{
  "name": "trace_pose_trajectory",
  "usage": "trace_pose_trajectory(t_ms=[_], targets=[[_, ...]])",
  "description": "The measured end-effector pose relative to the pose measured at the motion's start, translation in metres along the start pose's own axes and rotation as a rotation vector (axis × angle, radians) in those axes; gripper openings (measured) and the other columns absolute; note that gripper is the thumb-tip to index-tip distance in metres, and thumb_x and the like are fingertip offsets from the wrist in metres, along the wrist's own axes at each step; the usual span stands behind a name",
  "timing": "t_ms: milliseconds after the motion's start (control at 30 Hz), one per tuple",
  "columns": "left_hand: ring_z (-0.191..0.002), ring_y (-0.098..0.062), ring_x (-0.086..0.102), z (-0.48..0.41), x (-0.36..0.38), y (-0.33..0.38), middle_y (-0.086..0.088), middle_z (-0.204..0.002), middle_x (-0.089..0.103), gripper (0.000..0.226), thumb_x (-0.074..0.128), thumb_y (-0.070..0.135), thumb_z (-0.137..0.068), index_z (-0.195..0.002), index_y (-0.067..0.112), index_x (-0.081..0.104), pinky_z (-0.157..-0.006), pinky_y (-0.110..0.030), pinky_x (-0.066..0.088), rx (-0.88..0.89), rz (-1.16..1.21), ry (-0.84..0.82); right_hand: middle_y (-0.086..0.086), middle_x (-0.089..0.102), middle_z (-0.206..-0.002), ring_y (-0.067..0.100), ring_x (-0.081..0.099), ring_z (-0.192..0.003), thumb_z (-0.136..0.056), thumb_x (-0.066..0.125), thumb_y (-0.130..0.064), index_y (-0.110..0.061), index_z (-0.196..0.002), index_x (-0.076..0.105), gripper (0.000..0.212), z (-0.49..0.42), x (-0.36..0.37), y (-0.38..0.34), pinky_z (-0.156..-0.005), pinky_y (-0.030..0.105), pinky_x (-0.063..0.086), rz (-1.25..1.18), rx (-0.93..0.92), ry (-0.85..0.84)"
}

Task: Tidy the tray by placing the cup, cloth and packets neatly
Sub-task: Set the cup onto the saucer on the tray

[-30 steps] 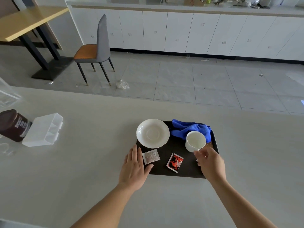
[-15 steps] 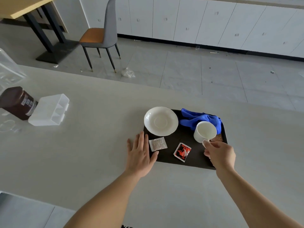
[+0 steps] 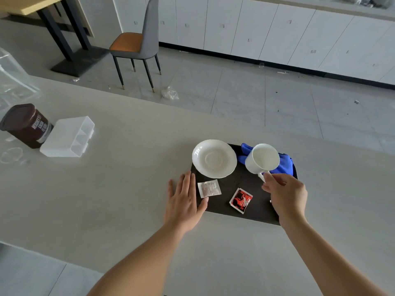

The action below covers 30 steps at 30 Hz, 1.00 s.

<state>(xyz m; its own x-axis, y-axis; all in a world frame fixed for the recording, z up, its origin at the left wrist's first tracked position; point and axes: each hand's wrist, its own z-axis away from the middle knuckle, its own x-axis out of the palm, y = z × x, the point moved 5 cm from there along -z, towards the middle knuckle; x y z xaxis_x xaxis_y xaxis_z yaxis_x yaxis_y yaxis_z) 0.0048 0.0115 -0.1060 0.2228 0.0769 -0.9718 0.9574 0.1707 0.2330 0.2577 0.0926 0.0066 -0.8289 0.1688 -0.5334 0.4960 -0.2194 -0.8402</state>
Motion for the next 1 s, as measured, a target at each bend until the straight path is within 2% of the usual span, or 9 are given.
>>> trace_pose_trajectory(t_ms=[100,267,400,533,667,1000], targets=[[-0.144,-0.027,0.027,-0.001,-0.001,0.0,-0.013,-0.157,0.029,0.081,0.026,0.06,-0.093,-0.152,0.004,0.02,-0.118,-0.055,0.018,-0.009,-0.014,0.001,-0.016,0.07,-0.059,0.005,0.066,-0.069,-0.084,0.065,-0.044,-0.033,-0.061,0.069,0.025,-0.007,0.02,-0.016,-0.064,0.029,0.045,0.012,-0.031,-0.072],[-0.144,-0.027,0.027,-0.002,0.001,0.0,-0.015,-0.157,0.029,0.082,0.026,0.059,-0.093,-0.152,0.003,0.017,-0.12,-0.054,0.015,-0.017,-0.019,0.009,-0.016,0.068,-0.056,0.004,0.067,-0.063,-0.087,0.066,-0.037,-0.036,-0.062,0.064,0.025,-0.012,0.061,-0.032,-0.062,0.028,0.05,0.054,-0.115,-0.168],[-0.146,-0.026,0.025,-0.002,0.003,-0.001,-0.015,-0.158,0.027,0.083,0.025,0.059,-0.092,-0.153,0.004,0.015,-0.12,-0.053,0.014,-0.013,-0.021,0.002,-0.008,0.068,-0.057,0.007,0.066,-0.063,-0.088,0.066,-0.035,-0.03,-0.065,0.067,0.023,-0.015,0.087,-0.034,-0.058,0.026,0.048,0.115,-0.15,-0.214],[-0.144,-0.027,0.028,-0.002,0.004,-0.002,-0.016,-0.156,0.031,0.082,0.026,0.059,-0.093,-0.152,0.003,0.017,-0.12,-0.053,0.015,-0.009,-0.021,0.019,-0.006,0.069,-0.06,0.009,0.065,-0.065,-0.088,0.066,-0.035,-0.028,-0.064,0.064,0.025,-0.014,0.102,-0.03,-0.057,0.024,0.046,0.137,-0.147,-0.225],[-0.145,-0.027,0.027,-0.002,0.005,-0.002,-0.016,-0.156,0.03,0.082,0.026,0.058,-0.093,-0.152,0.002,0.016,-0.12,-0.053,0.014,-0.003,-0.022,0.017,-0.003,0.069,-0.063,0.014,0.065,-0.067,-0.089,0.065,-0.036,-0.017,-0.07,0.07,0.027,-0.012,0.112,-0.022,-0.063,0.029,0.051,0.164,-0.135,-0.234],[-0.147,-0.025,0.022,-0.002,0.005,-0.002,-0.016,-0.158,0.027,0.082,0.025,0.058,-0.093,-0.153,0.003,0.013,-0.121,-0.052,0.012,-0.004,-0.023,0.004,-0.004,0.069,-0.065,0.01,0.062,-0.068,-0.087,0.066,-0.041,-0.015,-0.073,0.069,0.03,-0.006,0.129,-0.021,-0.055,0.02,0.038,0.137,-0.088,-0.198]])
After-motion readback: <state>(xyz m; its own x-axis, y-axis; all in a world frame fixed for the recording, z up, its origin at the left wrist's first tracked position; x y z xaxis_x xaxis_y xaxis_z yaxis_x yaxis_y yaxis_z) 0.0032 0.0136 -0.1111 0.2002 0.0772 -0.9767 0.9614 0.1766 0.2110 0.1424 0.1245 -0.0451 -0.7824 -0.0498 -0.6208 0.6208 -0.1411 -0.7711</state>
